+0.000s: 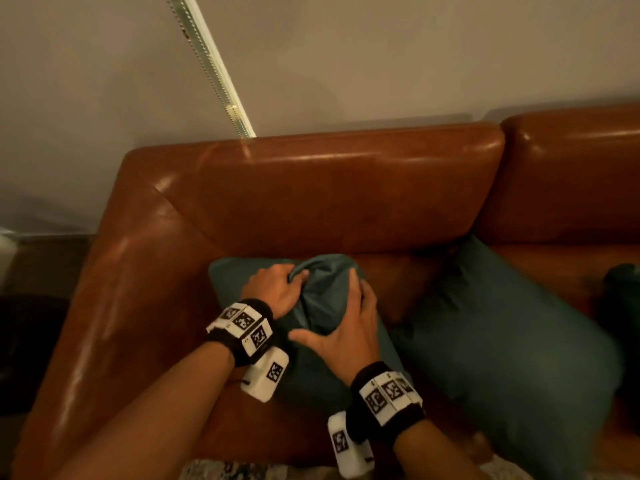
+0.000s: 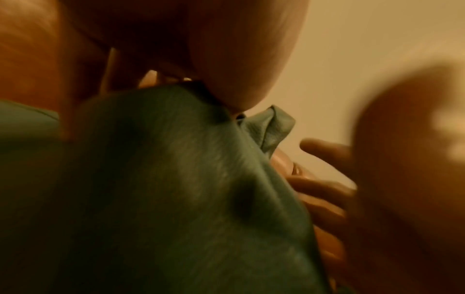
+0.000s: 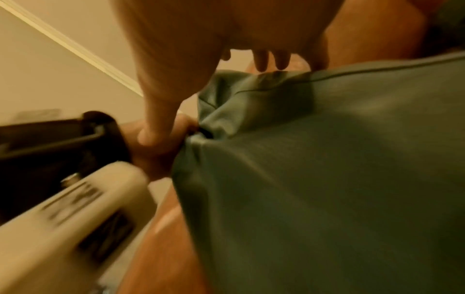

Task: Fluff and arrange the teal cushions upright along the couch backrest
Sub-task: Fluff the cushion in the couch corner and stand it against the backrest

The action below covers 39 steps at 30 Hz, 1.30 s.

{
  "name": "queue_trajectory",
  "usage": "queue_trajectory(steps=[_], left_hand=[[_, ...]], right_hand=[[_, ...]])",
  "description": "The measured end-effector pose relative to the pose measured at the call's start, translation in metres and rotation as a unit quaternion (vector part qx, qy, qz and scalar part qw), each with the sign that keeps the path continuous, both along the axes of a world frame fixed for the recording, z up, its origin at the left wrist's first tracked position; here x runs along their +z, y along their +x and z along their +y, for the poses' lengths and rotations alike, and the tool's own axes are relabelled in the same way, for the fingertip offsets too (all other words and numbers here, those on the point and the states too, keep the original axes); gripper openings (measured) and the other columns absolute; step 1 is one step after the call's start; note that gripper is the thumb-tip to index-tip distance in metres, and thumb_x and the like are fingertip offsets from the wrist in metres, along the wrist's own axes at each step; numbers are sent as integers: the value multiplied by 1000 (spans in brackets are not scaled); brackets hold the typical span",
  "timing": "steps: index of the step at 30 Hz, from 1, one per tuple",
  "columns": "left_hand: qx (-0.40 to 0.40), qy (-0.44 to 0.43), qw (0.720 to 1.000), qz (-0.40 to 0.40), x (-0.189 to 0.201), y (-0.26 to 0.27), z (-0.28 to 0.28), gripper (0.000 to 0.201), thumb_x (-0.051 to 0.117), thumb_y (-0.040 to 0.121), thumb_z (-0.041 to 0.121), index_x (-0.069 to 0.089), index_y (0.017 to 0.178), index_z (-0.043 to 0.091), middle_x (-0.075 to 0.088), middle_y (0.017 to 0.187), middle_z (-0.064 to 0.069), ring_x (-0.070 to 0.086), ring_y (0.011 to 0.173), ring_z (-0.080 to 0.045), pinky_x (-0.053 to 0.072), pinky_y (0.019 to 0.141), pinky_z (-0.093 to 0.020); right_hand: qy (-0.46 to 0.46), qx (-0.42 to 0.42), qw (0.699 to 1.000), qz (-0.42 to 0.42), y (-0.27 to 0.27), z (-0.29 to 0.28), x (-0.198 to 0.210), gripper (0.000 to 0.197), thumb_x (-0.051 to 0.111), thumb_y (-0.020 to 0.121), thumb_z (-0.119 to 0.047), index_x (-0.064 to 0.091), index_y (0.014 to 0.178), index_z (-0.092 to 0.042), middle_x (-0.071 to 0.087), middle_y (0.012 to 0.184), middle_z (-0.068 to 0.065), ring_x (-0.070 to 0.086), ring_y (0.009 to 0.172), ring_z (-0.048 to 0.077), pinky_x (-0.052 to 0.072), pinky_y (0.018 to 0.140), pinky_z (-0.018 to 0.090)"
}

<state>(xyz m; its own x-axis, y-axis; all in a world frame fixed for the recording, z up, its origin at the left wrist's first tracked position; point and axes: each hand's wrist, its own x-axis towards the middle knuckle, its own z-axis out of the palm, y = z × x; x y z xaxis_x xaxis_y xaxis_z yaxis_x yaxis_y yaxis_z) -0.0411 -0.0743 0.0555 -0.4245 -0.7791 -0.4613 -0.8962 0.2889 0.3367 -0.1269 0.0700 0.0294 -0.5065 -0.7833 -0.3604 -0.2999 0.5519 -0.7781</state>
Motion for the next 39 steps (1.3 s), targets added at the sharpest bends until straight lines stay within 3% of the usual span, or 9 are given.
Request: queue_trajectory(steps=[2, 5, 8, 12, 17, 27, 34, 36, 39], left_hand=[[-4, 11, 1000, 12, 5, 8, 7, 46, 37, 87, 62, 55, 68, 24, 70, 84, -6, 64, 89, -32, 43, 77, -37], [109, 54, 986, 116, 3, 45, 6, 66, 41, 74, 74, 59, 60, 12, 63, 61, 0, 63, 74, -25, 46, 72, -38], [357, 2, 916, 184, -16, 108, -16, 57, 59, 67, 70, 69, 81, 16, 72, 88, -2, 66, 92, -25, 49, 84, -37], [528, 149, 810, 206, -53, 153, -42, 93, 68, 71, 60, 35, 144, 13, 39, 151, -13, 43, 134, -34, 38, 102, -42], [575, 217, 707, 351, -66, 147, -69, 68, 70, 76, 48, 48, 133, 19, 58, 121, -4, 58, 105, -26, 47, 79, -36], [503, -40, 773, 384, -39, 129, -147, 49, 67, 78, 43, 66, 117, 13, 68, 116, -7, 62, 104, -20, 49, 98, -42], [432, 185, 764, 442, -83, 133, -130, 56, 69, 82, 18, 46, 133, 24, 58, 125, -1, 54, 119, -26, 43, 99, -42], [393, 219, 780, 435, -100, 142, -115, 76, 83, 60, 19, 46, 126, 24, 59, 120, 1, 53, 120, -28, 41, 101, -43], [351, 203, 843, 353, -124, 148, -102, 120, 87, 30, 30, 34, 137, 21, 53, 128, 2, 50, 120, -20, 39, 105, -40]], right_hand=[[22, 24, 999, -25, -14, -27, 3, 139, 72, 42, -75, -10, 148, -37, 8, 161, 6, 12, 148, 28, 16, 117, 56], [17, 57, 996, -67, -36, -48, -3, 96, 84, 52, -53, 39, 136, -36, 53, 138, 0, 48, 131, 22, 38, 109, 44], [-6, 16, 997, -81, -45, -42, -11, 40, 85, 65, -25, 59, 92, -36, 68, 102, -6, 64, 102, 18, 49, 97, 40], [-79, -13, 986, -144, -54, -37, -3, 31, 74, 76, -2, 69, 78, -32, 73, 84, -7, 68, 87, 9, 54, 85, 32], [-140, 51, 975, -163, -61, -54, 26, 39, 68, 81, -2, 73, 78, -41, 74, 85, -25, 68, 84, -4, 51, 74, 13], [-111, -64, 988, -86, -123, -101, 14, 31, 66, 86, -16, 59, 116, -16, 66, 112, 6, 63, 107, 27, 51, 94, 45], [53, -120, 966, -224, -139, -78, -64, 121, 85, 60, -40, 8, 153, -27, 26, 158, 10, 33, 141, 33, 32, 110, 51], [88, -41, 968, -230, -131, -67, -88, 155, 93, 27, -53, 4, 152, -31, 25, 158, 6, 33, 141, 30, 33, 112, 52], [88, 9, 984, -155, -113, -65, -118, 155, 90, 19, -58, 13, 149, -24, 30, 154, 2, 35, 137, 20, 34, 112, 43]])
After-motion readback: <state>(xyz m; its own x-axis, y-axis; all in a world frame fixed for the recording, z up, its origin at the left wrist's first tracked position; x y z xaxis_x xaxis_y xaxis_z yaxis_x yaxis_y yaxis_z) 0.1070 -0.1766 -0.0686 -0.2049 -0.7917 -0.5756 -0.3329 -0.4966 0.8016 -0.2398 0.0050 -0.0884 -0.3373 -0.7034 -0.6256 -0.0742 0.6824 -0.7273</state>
